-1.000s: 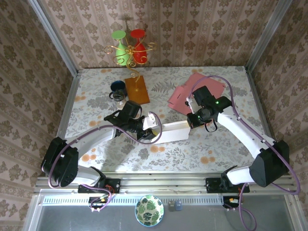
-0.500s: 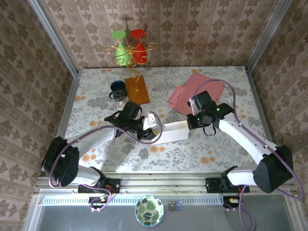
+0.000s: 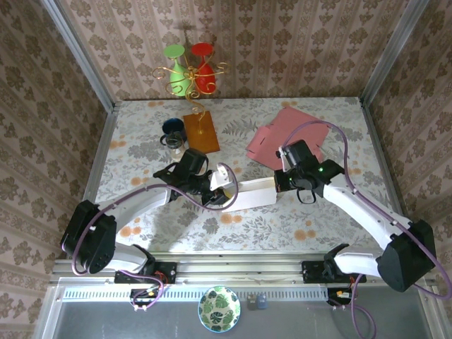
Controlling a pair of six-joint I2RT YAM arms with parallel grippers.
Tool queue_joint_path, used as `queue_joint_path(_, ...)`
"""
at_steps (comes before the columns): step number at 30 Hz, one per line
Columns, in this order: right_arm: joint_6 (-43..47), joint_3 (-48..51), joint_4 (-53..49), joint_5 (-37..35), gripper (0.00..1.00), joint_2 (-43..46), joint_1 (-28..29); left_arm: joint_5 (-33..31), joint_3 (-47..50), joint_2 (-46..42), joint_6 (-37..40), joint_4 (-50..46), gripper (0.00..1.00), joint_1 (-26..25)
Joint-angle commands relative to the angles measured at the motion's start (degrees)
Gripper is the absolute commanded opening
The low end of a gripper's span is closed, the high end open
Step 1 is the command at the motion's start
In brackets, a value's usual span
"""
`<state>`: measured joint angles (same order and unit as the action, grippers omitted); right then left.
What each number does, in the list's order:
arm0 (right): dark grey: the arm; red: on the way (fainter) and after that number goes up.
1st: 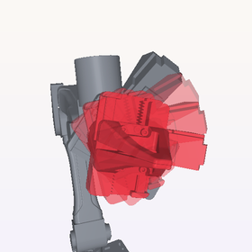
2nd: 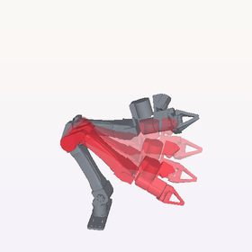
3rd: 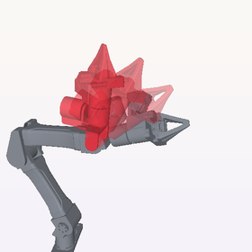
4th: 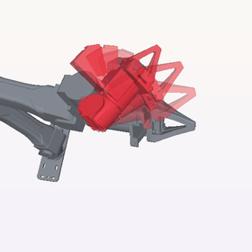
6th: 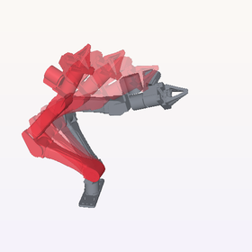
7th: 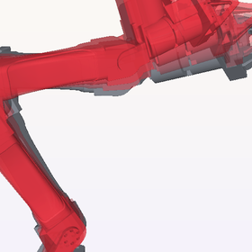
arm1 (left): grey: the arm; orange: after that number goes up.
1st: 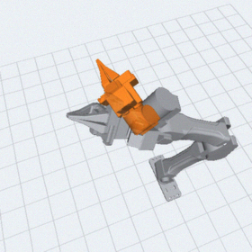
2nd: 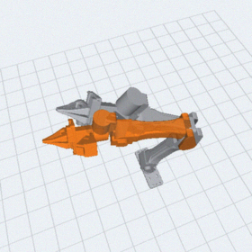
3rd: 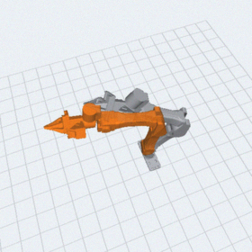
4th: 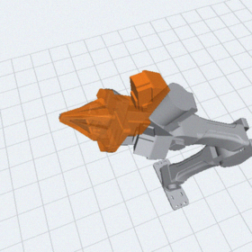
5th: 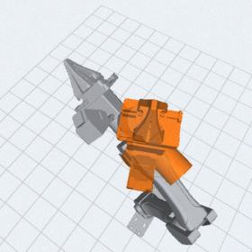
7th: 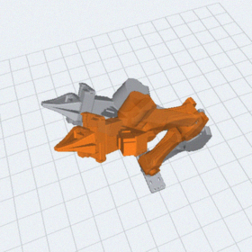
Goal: Fold the paper box
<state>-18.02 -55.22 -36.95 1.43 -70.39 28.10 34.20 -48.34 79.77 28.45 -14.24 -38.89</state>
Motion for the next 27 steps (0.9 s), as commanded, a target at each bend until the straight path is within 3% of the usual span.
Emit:
queue_joint_path(1,0.3,3.8,-0.1,-2.6,0.00,1.4,1.4,-0.1,0.0,1.1,-2.0,0.6,0.28,0.4)
queue_joint_path(8,1.7,7.2,2.8,-6.0,0.00,3.7,3.7,-0.1,0.1,0.9,-2.6,0.7,0.31,0.9)
queue_joint_path(20,0.4,9.1,4.2,-12.0,0.00,4.8,7.8,-3.4,2.7,-3.2,-10.9,7.3,0.55,1.5)
queue_joint_path(27,-1.7,8.3,5.0,-14.5,0.00,4.3,10.1,-7.9,5.6,-7.2,-17.3,11.6,0.62,1.5)
